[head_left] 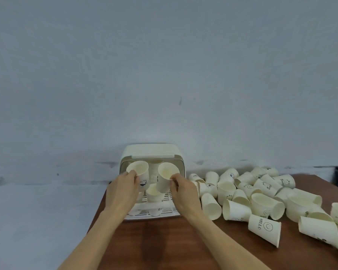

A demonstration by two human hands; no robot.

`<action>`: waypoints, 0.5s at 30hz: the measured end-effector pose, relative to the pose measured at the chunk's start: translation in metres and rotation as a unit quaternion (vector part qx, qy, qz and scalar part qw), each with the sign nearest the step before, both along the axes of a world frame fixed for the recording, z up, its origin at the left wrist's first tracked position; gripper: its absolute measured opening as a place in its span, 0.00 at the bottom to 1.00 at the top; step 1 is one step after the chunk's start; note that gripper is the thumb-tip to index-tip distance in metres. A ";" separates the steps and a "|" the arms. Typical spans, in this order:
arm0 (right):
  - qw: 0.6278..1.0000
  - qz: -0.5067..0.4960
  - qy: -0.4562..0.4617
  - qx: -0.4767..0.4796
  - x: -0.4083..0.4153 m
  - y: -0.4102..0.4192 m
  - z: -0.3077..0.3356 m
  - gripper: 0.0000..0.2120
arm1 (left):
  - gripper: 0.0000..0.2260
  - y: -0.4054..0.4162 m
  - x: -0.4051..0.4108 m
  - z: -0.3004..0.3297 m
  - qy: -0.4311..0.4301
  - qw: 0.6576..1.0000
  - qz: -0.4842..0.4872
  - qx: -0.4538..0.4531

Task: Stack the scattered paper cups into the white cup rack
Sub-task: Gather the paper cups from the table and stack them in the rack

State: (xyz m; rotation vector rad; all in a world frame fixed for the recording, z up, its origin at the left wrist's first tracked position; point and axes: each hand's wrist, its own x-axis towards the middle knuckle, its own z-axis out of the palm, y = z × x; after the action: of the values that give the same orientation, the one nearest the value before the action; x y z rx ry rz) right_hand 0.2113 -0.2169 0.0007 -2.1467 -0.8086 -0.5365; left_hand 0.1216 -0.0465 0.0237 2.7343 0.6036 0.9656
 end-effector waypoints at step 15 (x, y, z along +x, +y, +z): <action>0.986 -0.047 0.047 -0.156 0.014 0.048 -0.033 0.11 | 0.12 0.033 0.007 -0.015 0.026 0.999 0.040 -0.003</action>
State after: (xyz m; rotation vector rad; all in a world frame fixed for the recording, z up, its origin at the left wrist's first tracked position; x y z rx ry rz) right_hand 0.2254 -0.1685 -0.0324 -2.4878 -0.7827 -0.3724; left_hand 0.1283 -0.0136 0.0088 2.7570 0.7282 0.9115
